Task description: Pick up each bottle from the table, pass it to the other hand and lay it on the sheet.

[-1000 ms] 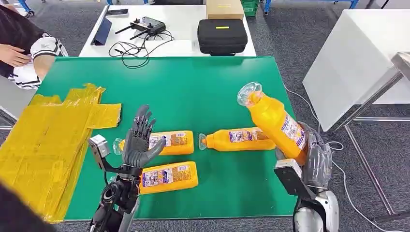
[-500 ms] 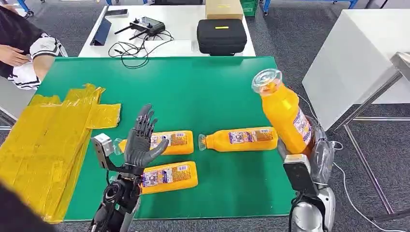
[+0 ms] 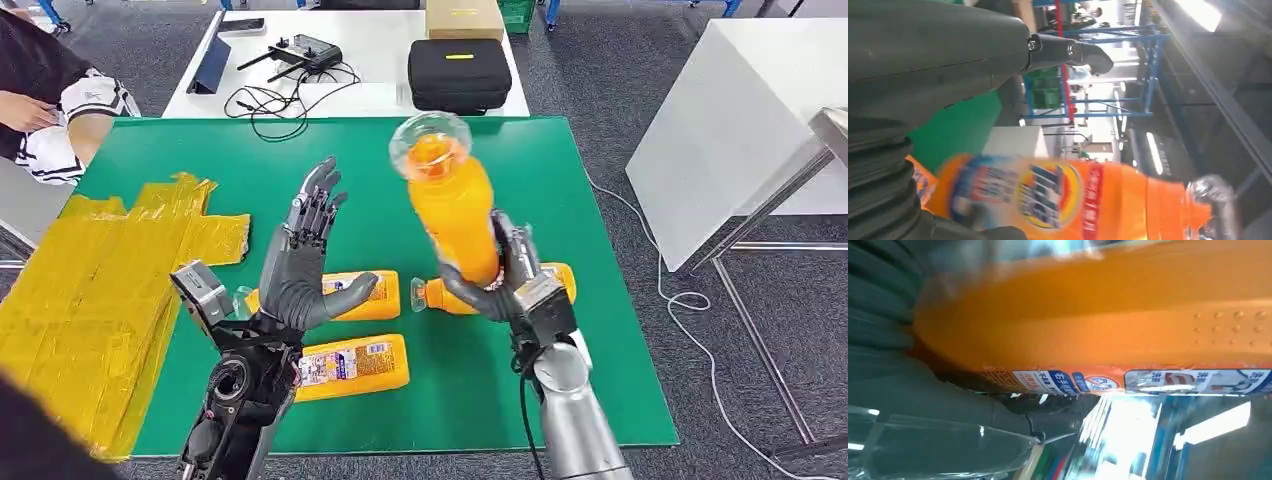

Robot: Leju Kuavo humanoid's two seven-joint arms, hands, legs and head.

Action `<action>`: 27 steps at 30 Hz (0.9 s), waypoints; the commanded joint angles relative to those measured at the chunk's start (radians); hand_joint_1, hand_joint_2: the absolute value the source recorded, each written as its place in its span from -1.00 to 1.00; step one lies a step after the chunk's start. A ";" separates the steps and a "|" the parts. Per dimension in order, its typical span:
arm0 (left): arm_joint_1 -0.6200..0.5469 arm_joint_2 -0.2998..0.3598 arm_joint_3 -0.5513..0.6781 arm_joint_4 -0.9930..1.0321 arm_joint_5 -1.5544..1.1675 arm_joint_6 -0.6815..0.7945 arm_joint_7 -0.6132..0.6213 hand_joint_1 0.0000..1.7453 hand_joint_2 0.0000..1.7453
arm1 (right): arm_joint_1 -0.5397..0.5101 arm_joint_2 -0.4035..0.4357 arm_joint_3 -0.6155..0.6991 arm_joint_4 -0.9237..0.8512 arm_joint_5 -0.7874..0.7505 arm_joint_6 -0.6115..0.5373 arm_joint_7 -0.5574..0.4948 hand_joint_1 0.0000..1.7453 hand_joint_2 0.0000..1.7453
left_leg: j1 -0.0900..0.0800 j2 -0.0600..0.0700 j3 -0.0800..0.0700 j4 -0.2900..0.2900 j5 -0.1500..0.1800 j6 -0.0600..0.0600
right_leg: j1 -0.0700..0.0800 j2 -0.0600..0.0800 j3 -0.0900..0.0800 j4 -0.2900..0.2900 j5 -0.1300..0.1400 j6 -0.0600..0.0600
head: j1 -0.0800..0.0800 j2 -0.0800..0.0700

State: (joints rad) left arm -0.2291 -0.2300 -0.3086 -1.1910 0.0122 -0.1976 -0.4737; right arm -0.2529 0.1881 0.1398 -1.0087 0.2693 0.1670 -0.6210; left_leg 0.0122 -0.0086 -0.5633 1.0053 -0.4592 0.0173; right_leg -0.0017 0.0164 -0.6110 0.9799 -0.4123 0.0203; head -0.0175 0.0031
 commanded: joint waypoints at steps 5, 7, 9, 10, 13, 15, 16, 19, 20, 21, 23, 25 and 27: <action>-0.054 0.053 -0.042 0.007 0.021 0.011 -0.011 -1.00 1.00 | -0.125 0.039 0.289 0.227 0.069 -0.011 0.032 0.92 1.00 | 0.000 0.003 0.005 -0.001 -0.002 0.000 | 0.000 0.002 0.003 -0.001 -0.001 0.000 | 0.000 0.000; -0.053 0.053 -0.039 0.012 0.025 0.015 -0.010 -1.00 1.00 | -0.130 0.045 0.311 0.258 0.080 -0.026 0.034 0.92 1.00 | 0.000 0.003 0.005 -0.001 -0.002 0.000 | 0.000 0.001 0.005 -0.001 -0.001 0.000 | 0.000 0.000; -0.051 0.052 -0.036 0.016 0.029 0.017 -0.009 -1.00 1.00 | -0.133 0.047 0.332 0.284 0.094 -0.037 0.035 0.90 1.00 | 0.000 0.003 0.006 -0.002 -0.002 0.000 | 0.000 0.001 0.005 -0.002 -0.001 0.000 | 0.000 0.000; -0.049 0.051 -0.035 0.015 0.031 0.018 -0.010 -1.00 1.00 | -0.135 0.048 0.343 0.298 0.105 -0.045 0.036 0.92 1.00 | 0.000 0.002 0.005 -0.002 -0.001 0.000 | 0.000 0.001 0.004 -0.001 -0.001 0.000 | 0.000 0.000; -0.048 0.051 -0.035 0.014 0.034 0.019 -0.009 -1.00 1.00 | -0.136 0.049 0.356 0.315 0.113 -0.055 0.037 0.92 1.00 | 0.000 0.002 0.008 -0.003 -0.002 0.000 | 0.000 0.000 0.007 -0.002 -0.002 0.000 | 0.000 0.000; -0.046 0.049 -0.040 0.010 0.035 0.021 -0.008 -1.00 1.00 | -0.135 0.046 0.362 0.321 0.117 -0.063 0.040 0.92 1.00 | 0.000 0.000 0.003 -0.001 -0.001 0.000 | 0.000 -0.001 0.003 -0.001 -0.001 0.000 | 0.000 0.000; -0.045 0.048 -0.042 0.009 0.035 0.021 -0.008 -1.00 1.00 | -0.133 0.044 0.362 0.321 0.118 -0.065 0.040 0.92 1.00 | 0.000 0.001 0.006 -0.002 -0.001 0.000 | 0.000 -0.001 0.005 -0.002 -0.001 0.000 | 0.000 0.000; -0.043 0.046 -0.049 0.008 0.035 0.023 -0.005 -1.00 1.00 | -0.127 0.040 0.358 0.318 0.122 -0.082 0.054 0.94 1.00 | 0.000 0.000 0.008 -0.002 -0.002 0.000 | 0.001 -0.002 0.008 -0.002 -0.002 0.000 | 0.000 0.000; -0.042 0.046 -0.051 0.008 0.036 0.023 -0.004 -1.00 1.00 | -0.125 0.039 0.358 0.317 0.124 -0.086 0.057 0.92 1.00 | 0.000 -0.001 0.004 -0.001 -0.001 0.000 | 0.000 -0.002 0.004 -0.001 -0.001 0.000 | 0.000 0.000; -0.042 0.046 -0.051 0.009 0.036 0.023 -0.004 -1.00 1.00 | -0.124 0.036 0.357 0.318 0.124 -0.086 0.057 0.96 1.00 | 0.000 -0.001 0.005 -0.001 -0.001 0.000 | 0.000 -0.002 0.005 -0.002 -0.001 0.000 | 0.000 0.000; -0.042 0.045 -0.052 0.009 0.036 0.024 -0.004 -1.00 1.00 | -0.122 0.033 0.357 0.318 0.124 -0.086 0.056 0.98 1.00 | 0.000 0.000 0.008 -0.002 -0.002 0.000 | 0.000 -0.002 0.007 -0.002 -0.002 0.000 | 0.000 0.000; -0.042 0.043 -0.049 0.012 0.046 0.025 -0.001 -1.00 1.00 | -0.115 0.026 0.357 0.312 0.124 -0.094 0.057 0.94 1.00 | 0.000 -0.001 0.008 -0.003 -0.002 0.000 | 0.000 -0.003 0.008 -0.002 -0.003 0.000 | 0.000 0.000; -0.041 0.041 -0.045 0.010 0.053 0.033 -0.001 1.00 1.00 | -0.110 0.022 0.356 0.308 0.123 -0.101 0.058 0.96 1.00 | 0.000 -0.002 0.006 -0.002 -0.001 0.000 | 0.000 -0.003 0.006 -0.002 -0.002 0.000 | 0.000 0.000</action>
State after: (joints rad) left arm -0.2255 -0.2037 -0.3197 -1.2142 0.0450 -0.1705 -0.4822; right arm -0.3499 0.2438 0.4307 -0.7752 0.3777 0.0828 -0.5768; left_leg 0.0119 -0.0086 -0.5632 1.0054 -0.4592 0.0173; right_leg -0.0018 0.0163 -0.6111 0.9795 -0.4124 0.0203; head -0.0175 0.0030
